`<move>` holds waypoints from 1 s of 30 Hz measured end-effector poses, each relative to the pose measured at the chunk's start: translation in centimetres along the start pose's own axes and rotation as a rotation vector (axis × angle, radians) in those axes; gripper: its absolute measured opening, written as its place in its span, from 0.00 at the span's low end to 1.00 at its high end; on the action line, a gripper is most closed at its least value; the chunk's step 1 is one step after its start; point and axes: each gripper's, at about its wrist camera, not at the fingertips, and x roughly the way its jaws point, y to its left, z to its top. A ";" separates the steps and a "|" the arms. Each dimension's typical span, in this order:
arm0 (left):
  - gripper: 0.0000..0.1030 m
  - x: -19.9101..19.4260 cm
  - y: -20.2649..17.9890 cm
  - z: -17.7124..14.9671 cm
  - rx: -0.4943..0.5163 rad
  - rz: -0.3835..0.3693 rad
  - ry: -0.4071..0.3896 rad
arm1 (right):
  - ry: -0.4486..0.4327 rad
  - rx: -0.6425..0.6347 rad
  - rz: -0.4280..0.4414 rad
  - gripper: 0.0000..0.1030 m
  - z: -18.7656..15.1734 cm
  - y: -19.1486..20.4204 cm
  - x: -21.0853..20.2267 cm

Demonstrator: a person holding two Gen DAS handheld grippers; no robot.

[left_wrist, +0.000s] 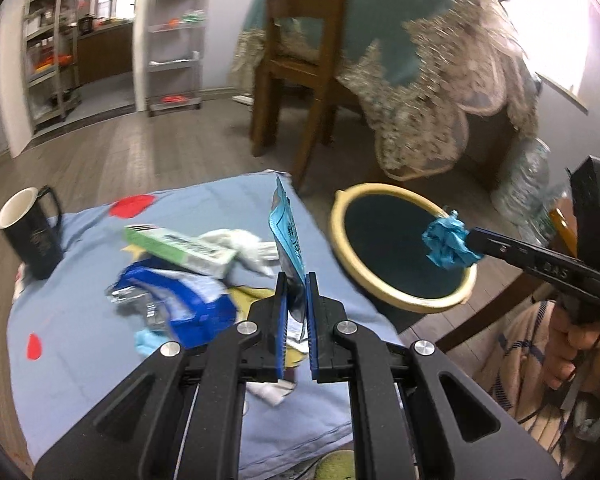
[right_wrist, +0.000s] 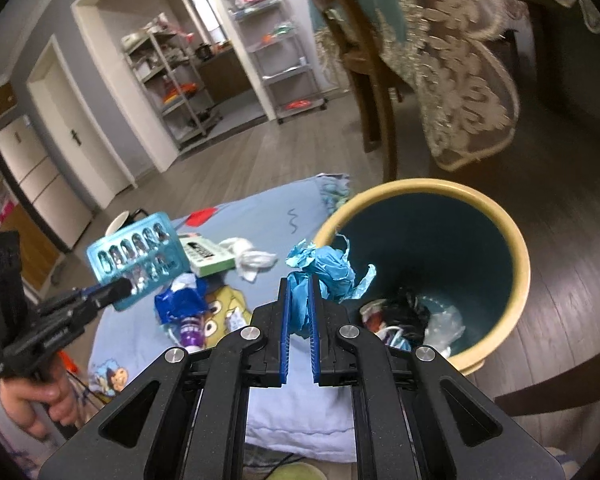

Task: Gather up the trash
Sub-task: 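Carry the blue paper and blister pack over the bin and open both tools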

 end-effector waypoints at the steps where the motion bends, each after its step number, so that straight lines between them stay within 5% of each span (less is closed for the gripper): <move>1: 0.07 0.5 -0.6 0.1 0.010 -0.010 0.007 | -0.003 0.011 -0.002 0.09 0.0 -0.3 0.0; 23: 0.07 11.5 -10.2 4.2 0.149 -0.118 0.154 | -0.003 0.252 -0.063 0.09 0.5 -7.1 2.3; 30: 0.07 15.6 -11.4 4.6 0.120 -0.127 0.233 | 0.004 0.341 -0.084 0.27 0.0 -8.9 2.4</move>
